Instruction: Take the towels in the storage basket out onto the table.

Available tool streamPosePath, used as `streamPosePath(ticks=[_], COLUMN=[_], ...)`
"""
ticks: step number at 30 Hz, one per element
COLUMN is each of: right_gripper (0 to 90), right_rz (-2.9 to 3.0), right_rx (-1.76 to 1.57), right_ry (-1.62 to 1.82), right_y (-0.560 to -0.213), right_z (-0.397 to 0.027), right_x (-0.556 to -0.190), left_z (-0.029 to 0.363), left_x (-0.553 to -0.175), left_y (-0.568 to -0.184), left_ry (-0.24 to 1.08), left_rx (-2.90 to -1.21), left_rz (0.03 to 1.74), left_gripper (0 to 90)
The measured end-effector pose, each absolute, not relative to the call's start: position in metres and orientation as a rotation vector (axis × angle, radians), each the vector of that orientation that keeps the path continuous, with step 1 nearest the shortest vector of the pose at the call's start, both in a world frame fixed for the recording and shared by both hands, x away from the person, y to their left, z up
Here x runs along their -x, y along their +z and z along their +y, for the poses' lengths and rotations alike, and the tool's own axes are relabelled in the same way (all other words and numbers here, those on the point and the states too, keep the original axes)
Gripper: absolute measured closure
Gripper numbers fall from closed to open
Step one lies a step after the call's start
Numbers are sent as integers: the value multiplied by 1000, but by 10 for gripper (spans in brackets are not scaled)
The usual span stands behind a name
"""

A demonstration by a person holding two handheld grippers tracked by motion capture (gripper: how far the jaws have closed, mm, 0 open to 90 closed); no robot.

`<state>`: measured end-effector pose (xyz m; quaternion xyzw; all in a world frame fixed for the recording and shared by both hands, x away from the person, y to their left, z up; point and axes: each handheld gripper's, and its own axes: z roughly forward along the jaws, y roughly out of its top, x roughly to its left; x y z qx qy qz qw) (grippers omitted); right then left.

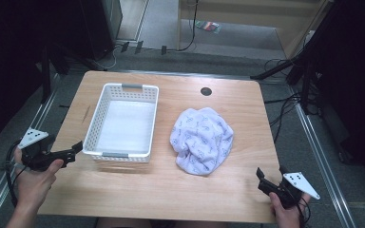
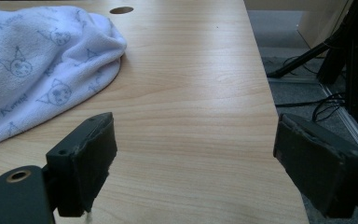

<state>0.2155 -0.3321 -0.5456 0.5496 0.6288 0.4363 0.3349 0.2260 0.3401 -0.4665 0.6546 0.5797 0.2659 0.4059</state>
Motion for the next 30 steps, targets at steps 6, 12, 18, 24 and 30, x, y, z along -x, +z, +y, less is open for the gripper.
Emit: streamPosePath(ticks=[6,12,18,24,30], right_gripper=[133,133,133,133,132], right_rz=[1640,1641,1642,1641,1643], right_rx=[-1437,-1436,-1433,-1434,-1434], right_ry=[1136,1136,1137,1136,1139], right_y=[-546,-546,-546,-546,-546], right_z=[-332,-332,-332,-332,-332], right_x=[-215,-216,-216,-216,-215], left_z=[346,352,360,366,371], left_x=[-220,-214,-208,-203,-201], left_y=[-480,-496,-514,-529,-542], left_ry=[680,672,682,695,695], left_rx=[-1644,-1610,-1582,-1578,-1591], left_rz=[1451,1443,1452,1459,1475], left_gripper=[0,0,0,0,0])
